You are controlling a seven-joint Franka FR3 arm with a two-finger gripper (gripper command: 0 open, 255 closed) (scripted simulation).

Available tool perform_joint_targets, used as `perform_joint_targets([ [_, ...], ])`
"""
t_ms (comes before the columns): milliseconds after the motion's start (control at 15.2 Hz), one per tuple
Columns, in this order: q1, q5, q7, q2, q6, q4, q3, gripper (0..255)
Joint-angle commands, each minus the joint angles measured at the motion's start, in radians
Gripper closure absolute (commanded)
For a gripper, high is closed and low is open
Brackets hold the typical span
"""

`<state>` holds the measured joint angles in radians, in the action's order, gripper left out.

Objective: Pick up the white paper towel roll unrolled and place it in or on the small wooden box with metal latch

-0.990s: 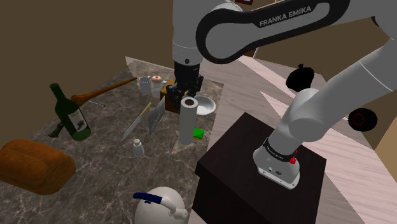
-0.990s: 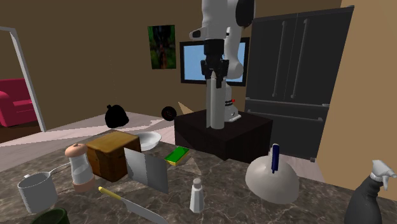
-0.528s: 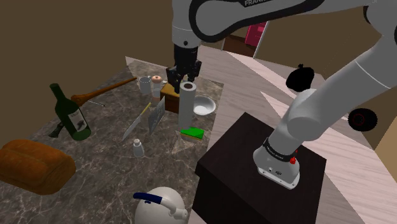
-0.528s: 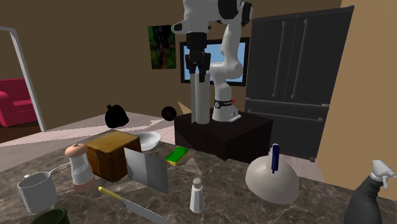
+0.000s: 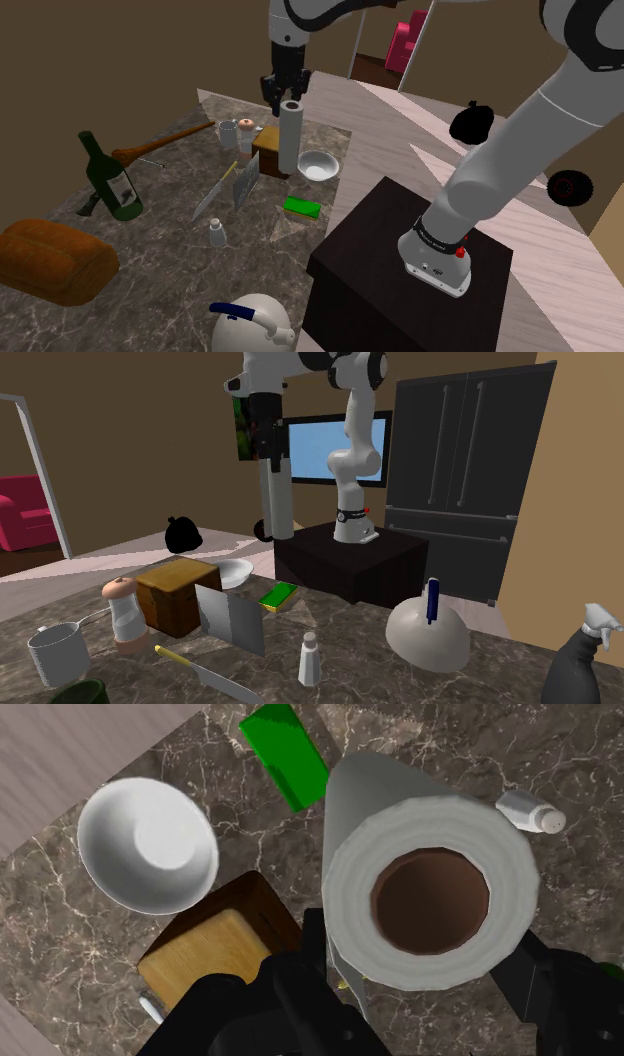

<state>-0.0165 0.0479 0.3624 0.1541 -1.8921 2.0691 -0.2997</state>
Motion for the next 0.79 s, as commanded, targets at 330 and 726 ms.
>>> perform_joint_targets([
  [330,-0.061,-0.054,-0.103,-0.163,0.060,-0.216,0.063,255],
  [726,-0.101,-0.089,-0.180,-0.331,0.142,-0.464,0.104,255],
])
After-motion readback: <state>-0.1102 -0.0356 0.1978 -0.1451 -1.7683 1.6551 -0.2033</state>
